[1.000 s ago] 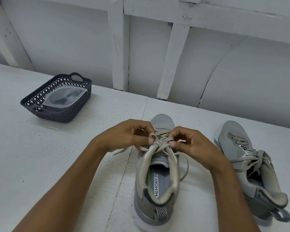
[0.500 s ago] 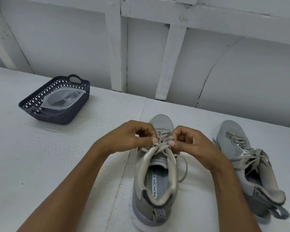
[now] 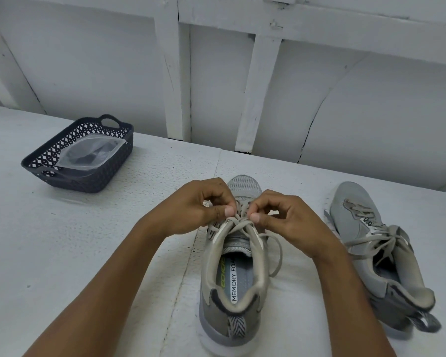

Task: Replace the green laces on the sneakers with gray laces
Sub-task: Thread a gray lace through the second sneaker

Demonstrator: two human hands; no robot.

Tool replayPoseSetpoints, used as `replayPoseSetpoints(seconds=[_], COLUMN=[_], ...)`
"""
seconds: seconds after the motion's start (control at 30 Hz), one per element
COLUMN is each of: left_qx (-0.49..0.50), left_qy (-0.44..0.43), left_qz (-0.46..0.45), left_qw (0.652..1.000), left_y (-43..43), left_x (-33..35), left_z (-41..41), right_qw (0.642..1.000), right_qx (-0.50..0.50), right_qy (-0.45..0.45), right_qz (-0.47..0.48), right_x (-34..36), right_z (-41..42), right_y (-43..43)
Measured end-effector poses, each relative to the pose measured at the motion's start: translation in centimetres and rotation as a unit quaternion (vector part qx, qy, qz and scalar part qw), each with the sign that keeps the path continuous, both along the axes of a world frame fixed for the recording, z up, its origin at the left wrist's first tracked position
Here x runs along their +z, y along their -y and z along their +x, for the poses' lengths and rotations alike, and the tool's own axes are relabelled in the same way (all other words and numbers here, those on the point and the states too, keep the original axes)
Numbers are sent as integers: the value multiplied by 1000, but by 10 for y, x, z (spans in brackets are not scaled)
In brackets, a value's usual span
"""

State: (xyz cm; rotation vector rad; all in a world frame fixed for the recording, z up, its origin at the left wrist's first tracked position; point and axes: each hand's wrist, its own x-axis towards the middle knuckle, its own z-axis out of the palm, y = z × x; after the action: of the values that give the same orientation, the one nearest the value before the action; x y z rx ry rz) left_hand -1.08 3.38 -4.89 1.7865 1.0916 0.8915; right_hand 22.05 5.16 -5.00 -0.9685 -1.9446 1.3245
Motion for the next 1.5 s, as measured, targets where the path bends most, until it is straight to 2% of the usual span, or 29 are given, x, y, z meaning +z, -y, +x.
replayPoseSetpoints(seconds=[0.13,0.3,0.47,0.6,0.77,0.97,1.07,1.2,1.37,1.5], left_qx=[0,-52,-35,-69,-83,-89,-74,-88,-82,-5], left_qy=[-9,18,6,12,66,37,62,97,44,10], left_qz=[5,-112,-62,-93,-152,-114,-98,-161,-155,-117], left_qw=[1000,992,997,993,983,989,990,978,983,993], left_y=[1,2,4,5,4,4,3,3,4,5], left_x=[2,7,3,4,4,3,1,1,2,4], left_z=[-2,-9,-2,-1,-2,-16,-15,-12,-9,-8], right_qw=[1000,1000,1000,1000,998,997,998,984,968,952], right_qx=[-8,6,-20,4,34,62,52,104,80,48], right_qy=[19,28,5,13,-13,12,-27,-118,-185,-241], right_qz=[-3,-5,6,-6,-57,-41,-31,-88,-146,-183], right_x=[5,3,2,1,3,1,-4,-11,-21,-22], right_z=[10,0,-4,0,4,15,13,14,7,3], right_y=[-1,0,0,0,2,-1,-3,-3,-5,-8])
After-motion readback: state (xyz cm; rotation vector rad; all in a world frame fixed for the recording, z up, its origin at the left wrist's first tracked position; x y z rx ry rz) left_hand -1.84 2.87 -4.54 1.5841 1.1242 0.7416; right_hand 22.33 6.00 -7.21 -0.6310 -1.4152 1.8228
